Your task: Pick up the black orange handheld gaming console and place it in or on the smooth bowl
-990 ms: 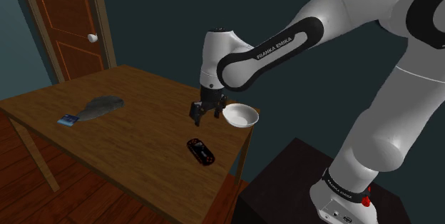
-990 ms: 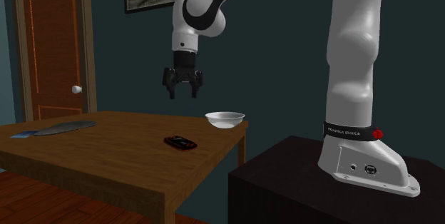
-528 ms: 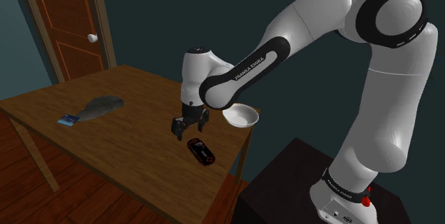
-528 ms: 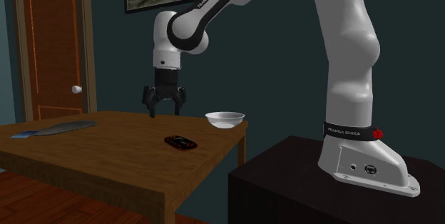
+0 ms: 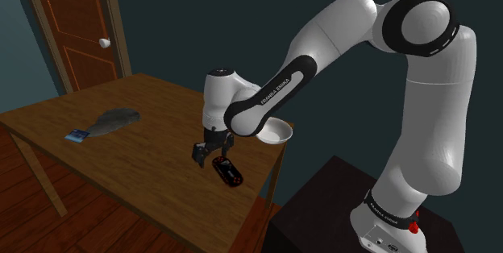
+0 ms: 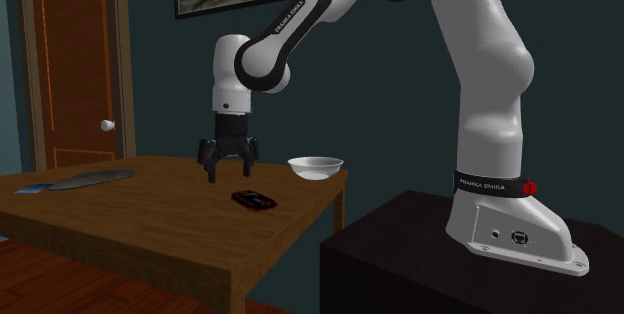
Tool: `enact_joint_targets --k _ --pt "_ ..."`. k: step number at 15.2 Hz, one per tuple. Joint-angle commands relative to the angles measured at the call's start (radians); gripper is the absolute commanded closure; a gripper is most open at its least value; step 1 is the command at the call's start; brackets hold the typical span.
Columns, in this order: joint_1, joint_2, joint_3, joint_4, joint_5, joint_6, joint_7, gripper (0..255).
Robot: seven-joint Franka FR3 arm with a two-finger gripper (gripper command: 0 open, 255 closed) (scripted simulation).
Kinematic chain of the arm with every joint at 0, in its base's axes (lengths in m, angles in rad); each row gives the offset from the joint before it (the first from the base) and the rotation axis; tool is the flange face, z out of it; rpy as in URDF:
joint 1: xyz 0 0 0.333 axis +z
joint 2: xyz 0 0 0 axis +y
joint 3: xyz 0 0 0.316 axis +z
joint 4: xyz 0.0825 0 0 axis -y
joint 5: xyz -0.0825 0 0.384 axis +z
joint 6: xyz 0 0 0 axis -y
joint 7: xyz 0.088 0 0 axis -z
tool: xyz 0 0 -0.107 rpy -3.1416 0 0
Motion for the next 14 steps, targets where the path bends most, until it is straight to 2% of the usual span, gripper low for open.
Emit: enact_joint_targets --k 1,7,8,14 --pt "0.001 0.005 -0.002 -0.001 -0.003 0.006 0.001 0" --pt "0.001 0.005 -0.002 -0.001 -0.003 0.006 0.001 0" --pt "0.001 0.005 -0.002 -0.001 -0.003 0.006 0.001 255" --pt "0.001 0.005 -0.002 -0.001 -0.003 0.006 0.001 255"
